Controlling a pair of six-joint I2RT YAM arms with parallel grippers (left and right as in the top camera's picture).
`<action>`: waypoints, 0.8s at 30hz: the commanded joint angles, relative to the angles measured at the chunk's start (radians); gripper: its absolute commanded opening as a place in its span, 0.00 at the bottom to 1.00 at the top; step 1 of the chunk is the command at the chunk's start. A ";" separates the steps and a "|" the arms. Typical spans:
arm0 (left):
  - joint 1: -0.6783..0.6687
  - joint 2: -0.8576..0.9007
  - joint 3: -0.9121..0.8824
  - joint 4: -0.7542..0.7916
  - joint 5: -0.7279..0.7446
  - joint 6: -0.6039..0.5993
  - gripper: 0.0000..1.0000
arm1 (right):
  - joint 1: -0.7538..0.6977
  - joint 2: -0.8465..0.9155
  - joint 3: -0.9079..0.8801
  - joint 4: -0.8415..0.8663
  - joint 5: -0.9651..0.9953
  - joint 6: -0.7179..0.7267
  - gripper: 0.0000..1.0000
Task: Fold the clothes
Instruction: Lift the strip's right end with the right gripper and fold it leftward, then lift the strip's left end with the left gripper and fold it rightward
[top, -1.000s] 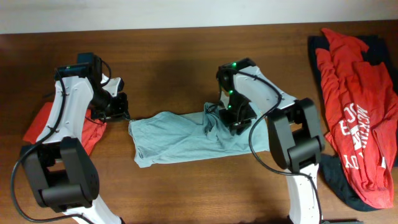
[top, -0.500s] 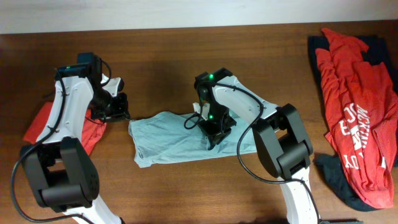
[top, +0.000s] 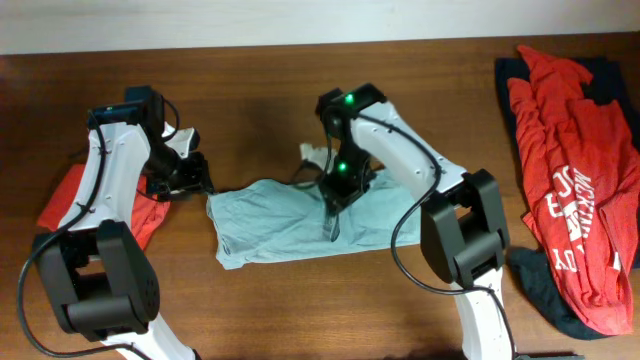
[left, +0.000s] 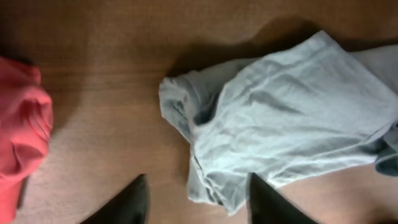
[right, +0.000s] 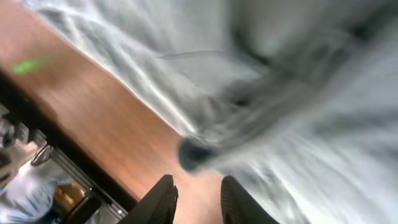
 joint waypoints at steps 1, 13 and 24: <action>-0.002 -0.030 -0.005 -0.029 0.012 0.001 0.63 | -0.072 -0.037 0.153 -0.062 0.169 0.123 0.30; -0.003 -0.027 -0.251 0.087 0.123 -0.032 0.66 | -0.281 -0.038 0.360 -0.185 0.194 0.167 0.31; -0.003 -0.026 -0.473 0.336 0.245 -0.032 0.57 | -0.335 -0.038 0.360 -0.185 0.195 0.166 0.32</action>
